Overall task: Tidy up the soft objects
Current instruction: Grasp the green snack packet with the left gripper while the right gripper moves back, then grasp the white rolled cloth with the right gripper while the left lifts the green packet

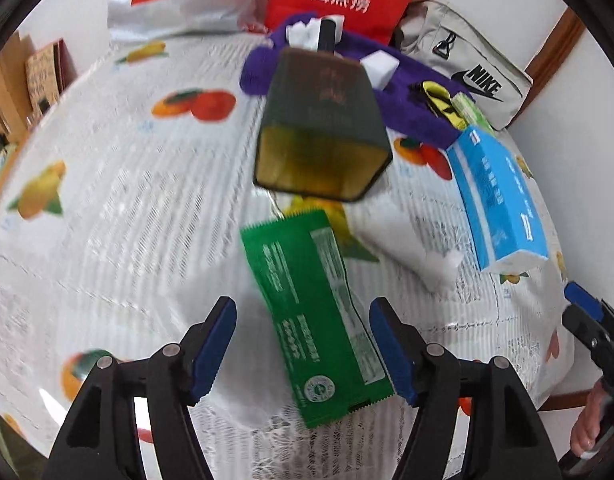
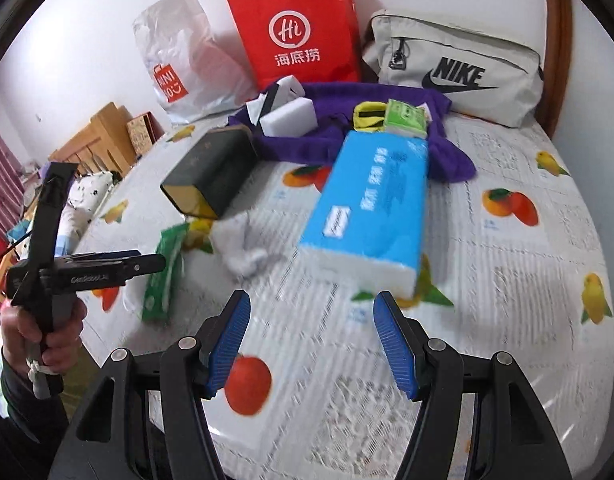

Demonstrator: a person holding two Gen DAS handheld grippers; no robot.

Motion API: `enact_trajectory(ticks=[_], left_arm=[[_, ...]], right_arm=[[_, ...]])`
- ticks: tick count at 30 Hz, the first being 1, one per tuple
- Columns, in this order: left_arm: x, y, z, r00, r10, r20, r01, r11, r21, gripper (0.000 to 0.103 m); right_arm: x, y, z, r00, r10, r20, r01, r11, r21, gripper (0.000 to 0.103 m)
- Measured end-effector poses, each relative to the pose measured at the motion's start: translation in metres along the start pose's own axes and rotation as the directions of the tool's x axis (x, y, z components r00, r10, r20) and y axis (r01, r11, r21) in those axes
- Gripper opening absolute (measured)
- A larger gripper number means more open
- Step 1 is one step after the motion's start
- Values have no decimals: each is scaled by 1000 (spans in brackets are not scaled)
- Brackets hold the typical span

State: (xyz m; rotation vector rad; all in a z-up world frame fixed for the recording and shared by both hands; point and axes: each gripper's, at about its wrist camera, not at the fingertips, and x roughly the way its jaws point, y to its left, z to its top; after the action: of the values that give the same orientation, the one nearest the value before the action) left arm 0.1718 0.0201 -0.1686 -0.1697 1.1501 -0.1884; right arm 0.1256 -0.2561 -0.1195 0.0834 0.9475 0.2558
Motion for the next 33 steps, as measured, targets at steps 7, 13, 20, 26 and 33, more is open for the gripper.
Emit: enact_trajectory(ticks=[7,13,20,26,33], left_arm=[[13,-21,-4,995,92,40,-95,994,60,74],[14,-29,-6,992,88,89,-97,991,96,53],[12,-35,-6,996,-29,83,18,991,130,36],[-6,-33,-7,990,-86,112,71,989,129,35],[-36,-15,-4,982,-61,179,42,993,109,35]], right_arm=[[1,-7,-12,1000,22,2,-22,999,35,64],[4,-10,-16,1000,26,-2,-26,999,39,64],[7,-13,-21,1000,28,-14,-27,998,55,64],[4,-14,-23,1000,27,-7,-27,998,57,64],[-6,-28,-25,1000,17,13,-18,997,73,64]])
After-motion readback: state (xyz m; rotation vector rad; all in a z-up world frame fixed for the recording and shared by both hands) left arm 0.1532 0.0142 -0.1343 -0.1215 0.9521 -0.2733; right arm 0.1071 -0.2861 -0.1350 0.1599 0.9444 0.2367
